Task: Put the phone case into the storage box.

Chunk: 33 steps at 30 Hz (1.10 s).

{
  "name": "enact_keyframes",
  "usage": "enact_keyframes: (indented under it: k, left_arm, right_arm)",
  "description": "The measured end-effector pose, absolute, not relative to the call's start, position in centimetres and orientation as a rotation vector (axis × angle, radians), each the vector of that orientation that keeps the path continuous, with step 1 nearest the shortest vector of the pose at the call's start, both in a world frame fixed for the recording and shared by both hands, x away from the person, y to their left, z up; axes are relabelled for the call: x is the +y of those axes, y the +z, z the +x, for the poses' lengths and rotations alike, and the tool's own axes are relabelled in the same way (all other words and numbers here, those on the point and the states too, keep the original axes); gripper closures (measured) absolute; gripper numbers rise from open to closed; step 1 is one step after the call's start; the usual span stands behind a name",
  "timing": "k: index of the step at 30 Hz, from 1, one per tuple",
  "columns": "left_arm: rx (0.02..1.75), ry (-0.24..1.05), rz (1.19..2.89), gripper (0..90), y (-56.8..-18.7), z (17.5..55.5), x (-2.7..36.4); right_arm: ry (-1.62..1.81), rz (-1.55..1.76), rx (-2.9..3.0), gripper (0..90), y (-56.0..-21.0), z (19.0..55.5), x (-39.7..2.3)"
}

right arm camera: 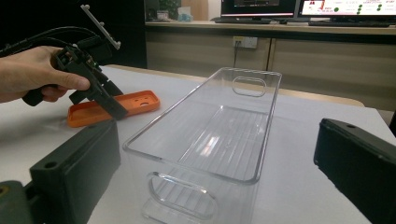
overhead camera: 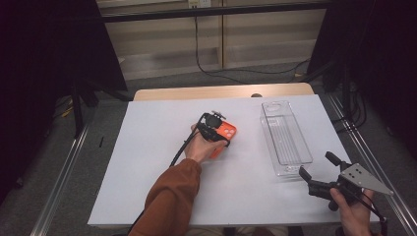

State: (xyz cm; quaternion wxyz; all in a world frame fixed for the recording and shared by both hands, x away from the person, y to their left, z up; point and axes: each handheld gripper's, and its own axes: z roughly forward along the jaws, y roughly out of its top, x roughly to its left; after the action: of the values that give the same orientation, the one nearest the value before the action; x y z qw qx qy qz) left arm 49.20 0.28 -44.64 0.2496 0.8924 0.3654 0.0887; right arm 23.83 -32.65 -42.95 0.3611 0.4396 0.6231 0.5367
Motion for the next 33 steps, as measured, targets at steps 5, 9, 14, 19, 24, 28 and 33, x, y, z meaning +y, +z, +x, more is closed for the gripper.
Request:
enact_keyframes:
  k: [5, 9, 14, 19, 24, 28, 33]
  left_arm:
    - [1.007, 0.235, 2.437, 15.1, -44.45, 49.08, 0.16]
    - [1.012, 0.234, 2.440, 15.7, -44.40, 49.08, 0.12]
    - [1.025, 0.231, 2.439, 16.2, -44.35, 49.10, 0.07]
    - [1.034, 0.249, 2.413, 16.3, -44.44, 48.83, 0.18]
    - [1.053, 0.248, 2.416, 16.4, -44.33, 48.78, 0.10]
    - [1.058, 0.247, 2.412, 16.5, -44.33, 48.74, 0.11]
    - [1.044, 0.240, 2.412, 16.5, -44.31, 48.63, 0.24]
  right_arm:
    - [1.383, 1.132, 1.606, 0.0, -42.97, 23.85, -32.66]
    - [1.383, 1.132, 1.606, 0.0, -42.98, 23.86, -32.66]
    - [1.381, 1.131, 1.607, 0.0, -42.98, 23.86, -32.65]
    - [1.381, 1.131, 1.607, 0.0, -42.98, 23.86, -32.72]
    - [1.382, 1.133, 1.607, 0.0, -42.97, 23.85, -32.70]
    - [1.381, 1.137, 1.604, 0.0, -42.98, 23.88, -32.74]
    - [1.380, 1.136, 1.605, 0.0, -42.98, 23.87, -32.72]
